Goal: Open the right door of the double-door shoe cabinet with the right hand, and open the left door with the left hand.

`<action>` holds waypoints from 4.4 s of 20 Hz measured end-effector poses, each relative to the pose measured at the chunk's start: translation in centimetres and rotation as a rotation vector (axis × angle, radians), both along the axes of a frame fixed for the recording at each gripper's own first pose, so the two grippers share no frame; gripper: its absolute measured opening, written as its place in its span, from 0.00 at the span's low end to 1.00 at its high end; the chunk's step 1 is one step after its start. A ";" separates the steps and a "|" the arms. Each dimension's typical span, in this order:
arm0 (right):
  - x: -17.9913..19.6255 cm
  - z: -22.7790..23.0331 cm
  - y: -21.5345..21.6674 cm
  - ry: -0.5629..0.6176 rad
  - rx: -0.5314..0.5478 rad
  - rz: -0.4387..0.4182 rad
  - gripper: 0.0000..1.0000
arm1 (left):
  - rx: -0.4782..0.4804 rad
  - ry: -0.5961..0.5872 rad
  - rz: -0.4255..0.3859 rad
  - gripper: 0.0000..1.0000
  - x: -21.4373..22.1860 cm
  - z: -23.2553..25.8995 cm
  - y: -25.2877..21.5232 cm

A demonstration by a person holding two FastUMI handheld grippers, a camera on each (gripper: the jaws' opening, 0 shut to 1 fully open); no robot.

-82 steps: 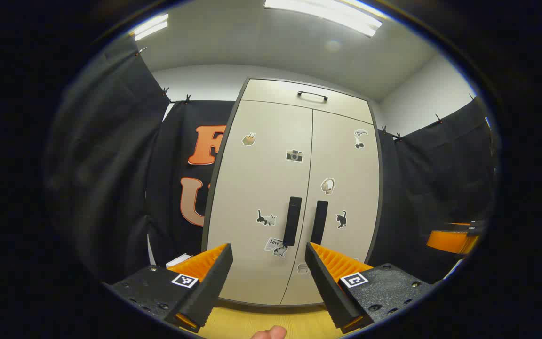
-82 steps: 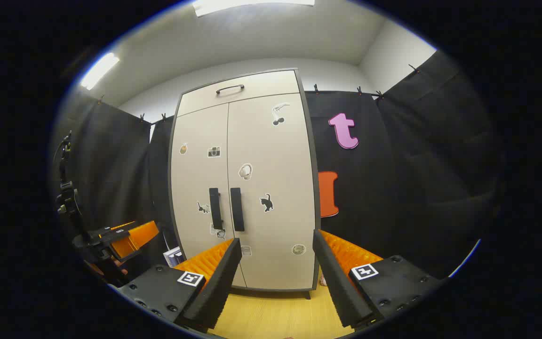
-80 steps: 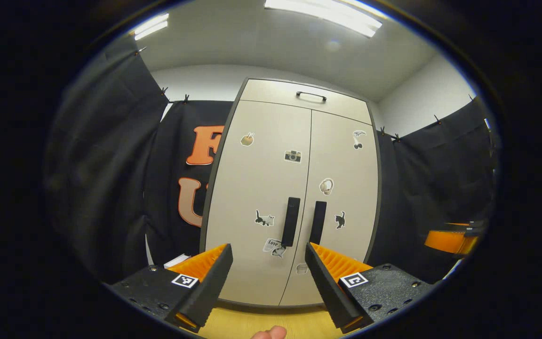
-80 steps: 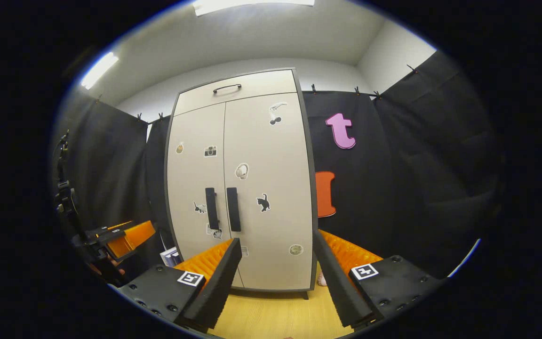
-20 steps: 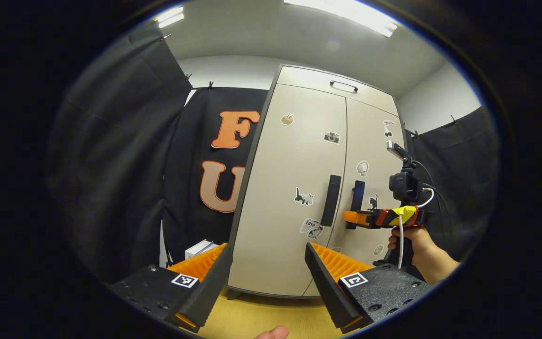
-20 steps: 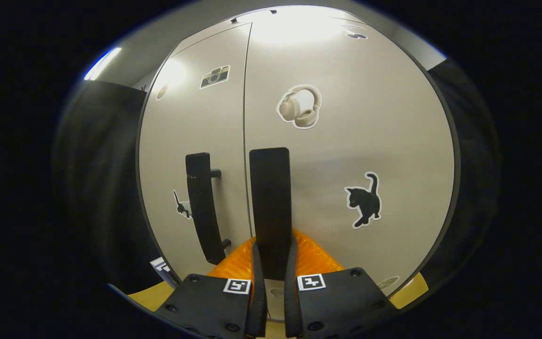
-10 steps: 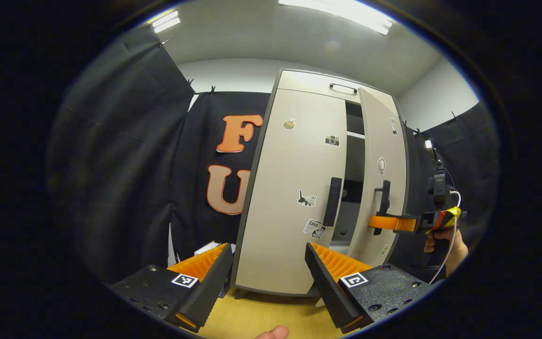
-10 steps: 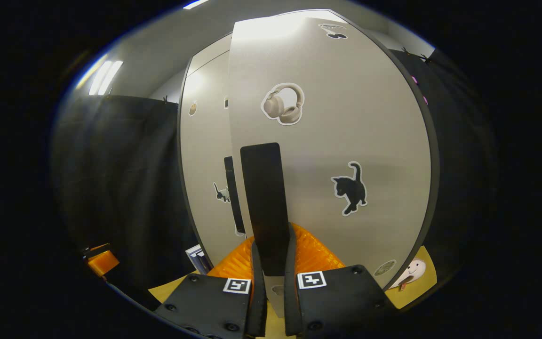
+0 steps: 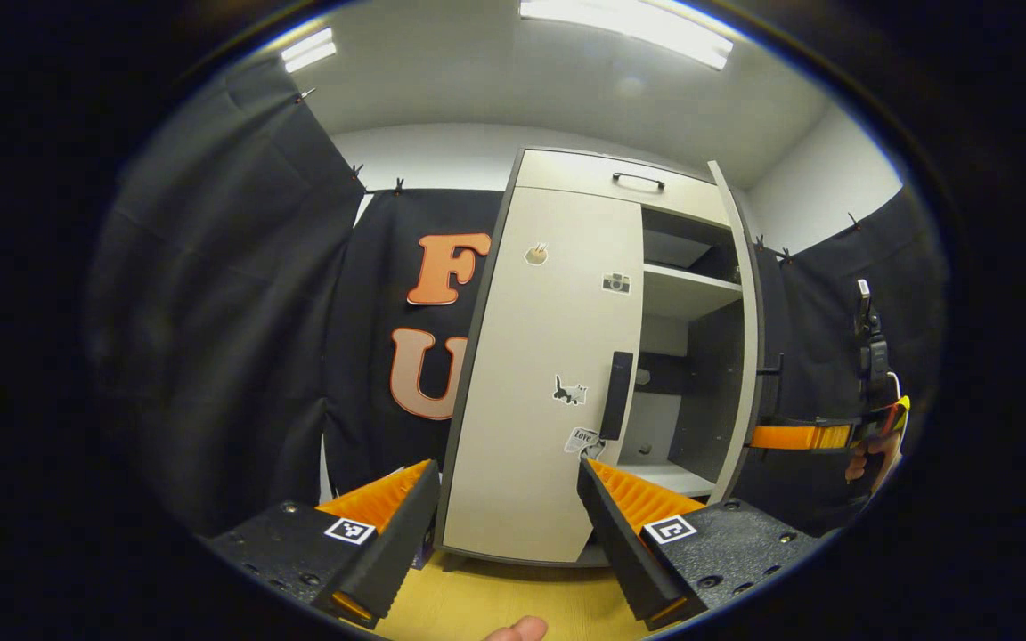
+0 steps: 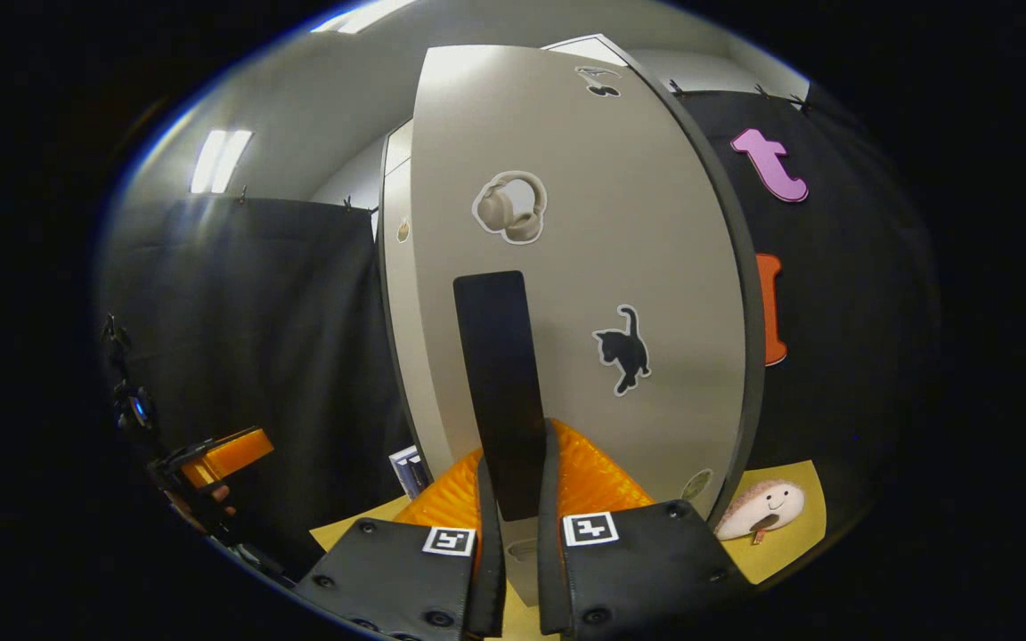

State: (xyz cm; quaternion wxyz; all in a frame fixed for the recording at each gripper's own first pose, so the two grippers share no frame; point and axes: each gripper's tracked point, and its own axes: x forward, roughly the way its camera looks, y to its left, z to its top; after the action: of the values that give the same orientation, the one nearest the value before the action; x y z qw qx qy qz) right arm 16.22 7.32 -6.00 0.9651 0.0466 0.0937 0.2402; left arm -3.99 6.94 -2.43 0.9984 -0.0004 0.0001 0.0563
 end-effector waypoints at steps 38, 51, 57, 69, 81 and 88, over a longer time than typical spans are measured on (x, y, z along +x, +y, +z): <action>-0.8 1.6 -9.7 -0.079 -0.113 -0.156 0.17 | -0.006 0.008 -0.009 0.94 2.1 -1.2 0.2; -2.1 1.3 -11.2 -0.057 -0.097 -0.376 0.17 | -0.106 0.005 -0.183 0.94 7.0 1.2 -5.1; -4.8 3.1 -12.0 -0.104 -0.090 -0.508 0.00 | -0.068 0.054 -0.322 0.94 14.0 2.4 -9.1; -8.2 4.2 -11.3 -0.186 -0.055 -0.590 0.99 | 0.025 0.124 -0.362 0.94 22.5 -1.3 -13.4; -8.7 3.9 -13.1 -0.192 -0.112 -0.638 1.00 | 0.022 0.165 -0.232 0.94 26.8 -5.4 -10.2; -8.3 3.1 -13.3 -0.169 -0.155 -0.636 0.99 | 0.030 0.103 -0.262 0.66 26.8 -5.3 -12.1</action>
State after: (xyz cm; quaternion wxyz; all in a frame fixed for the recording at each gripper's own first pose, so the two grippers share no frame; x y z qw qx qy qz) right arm 7.87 -5.98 -2.93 0.9967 -0.0202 0.0120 -0.0778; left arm 22.78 -5.13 -7.77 0.9958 0.0173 0.0504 -0.0748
